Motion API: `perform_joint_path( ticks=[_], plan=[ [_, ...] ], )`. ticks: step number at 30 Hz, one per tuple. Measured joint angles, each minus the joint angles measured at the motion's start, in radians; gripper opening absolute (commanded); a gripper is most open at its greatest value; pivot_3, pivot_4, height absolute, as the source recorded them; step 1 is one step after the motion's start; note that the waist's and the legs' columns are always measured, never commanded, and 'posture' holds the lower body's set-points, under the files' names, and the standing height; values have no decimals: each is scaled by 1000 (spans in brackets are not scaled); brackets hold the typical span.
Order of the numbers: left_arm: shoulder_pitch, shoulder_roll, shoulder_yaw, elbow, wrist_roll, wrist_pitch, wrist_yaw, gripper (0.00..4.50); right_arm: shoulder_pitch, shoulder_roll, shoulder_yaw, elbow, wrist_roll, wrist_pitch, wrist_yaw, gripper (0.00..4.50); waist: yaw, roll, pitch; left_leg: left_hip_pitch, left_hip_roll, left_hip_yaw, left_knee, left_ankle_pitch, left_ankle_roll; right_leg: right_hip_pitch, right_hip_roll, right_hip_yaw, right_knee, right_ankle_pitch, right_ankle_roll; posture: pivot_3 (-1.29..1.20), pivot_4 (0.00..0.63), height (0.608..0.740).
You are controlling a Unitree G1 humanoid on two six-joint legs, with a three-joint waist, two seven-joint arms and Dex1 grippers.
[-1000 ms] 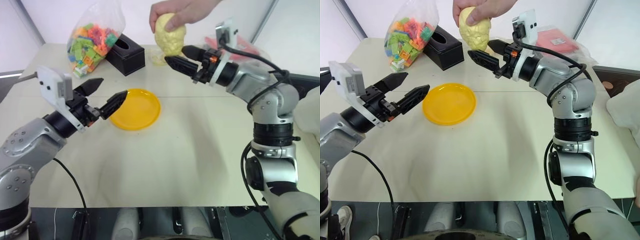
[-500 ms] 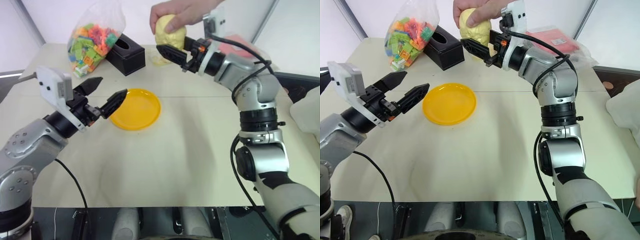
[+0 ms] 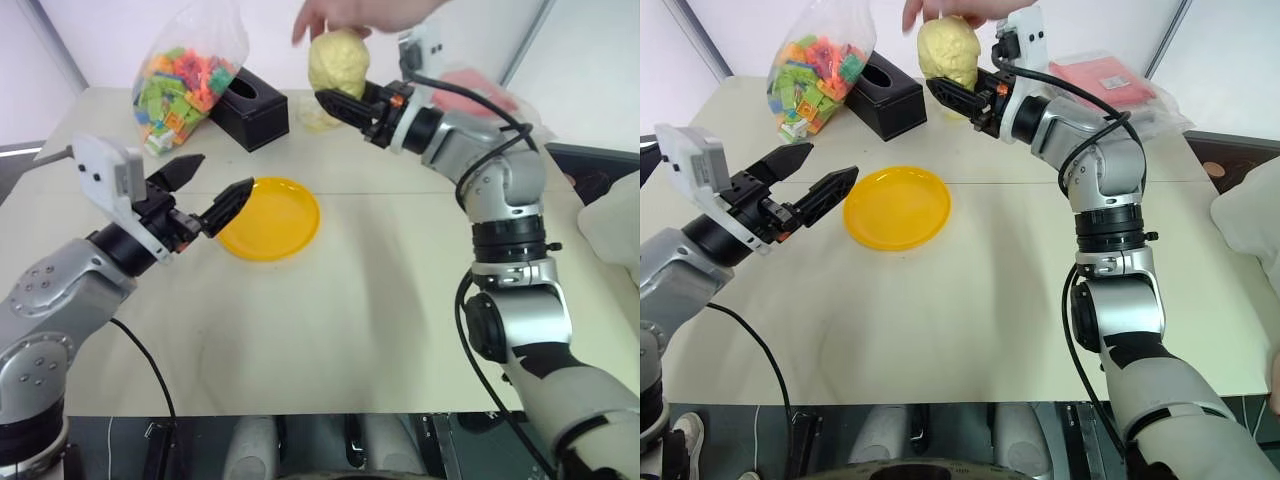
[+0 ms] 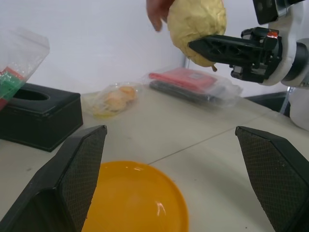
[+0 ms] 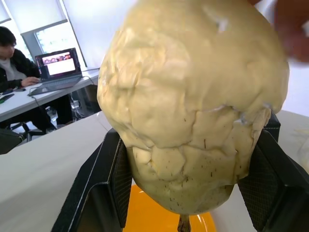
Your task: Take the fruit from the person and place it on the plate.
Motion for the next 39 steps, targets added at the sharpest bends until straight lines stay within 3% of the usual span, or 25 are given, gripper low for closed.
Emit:
perform_joint_path(
  ticks=[10, 19, 28, 32, 39],
  plan=[
    [146, 49, 105, -31, -4, 8, 27, 4500, 250, 160, 172, -58, -92, 54, -90, 2346, -1, 0, 0, -1, 0, 0, -1, 0, 0, -2, -1, 0, 1, 0, 0, 0, 150, 731],
    [251, 65, 198, -62, -35, 8, 34, 4500, 253, 247, 198, 34, -172, -39, -111, 2346, 0, 0, 0, -1, 0, 0, -1, 0, 0, -2, -1, 0, 1, 0, 0, 0, 150, 731],
    [281, 67, 211, -97, -58, 6, 65, 4500, 173, 331, 230, 316, -293, -227, -109, 2346, -4, 0, 0, 0, 0, 0, -1, 0, -1, -2, -1, 0, 0, 0, -1, 0, 150, 731],
    [286, 74, 214, -98, -70, 6, 72, 4500, 171, 333, 238, 378, -325, -267, -98, 4243, -2, 0, 0, -1, 0, -1, -1, 0, -1, -2, -1, 0, 0, 0, -1, 0, 150, 731],
    [259, 79, 206, -96, -70, 4, 79, 4500, 180, 286, 209, 245, -290, -242, 18, 4381, -2, 1, 0, 0, 0, -1, -1, 0, -1, -2, -1, 0, 0, 0, -1, 0, 150, 731]
  ],
)
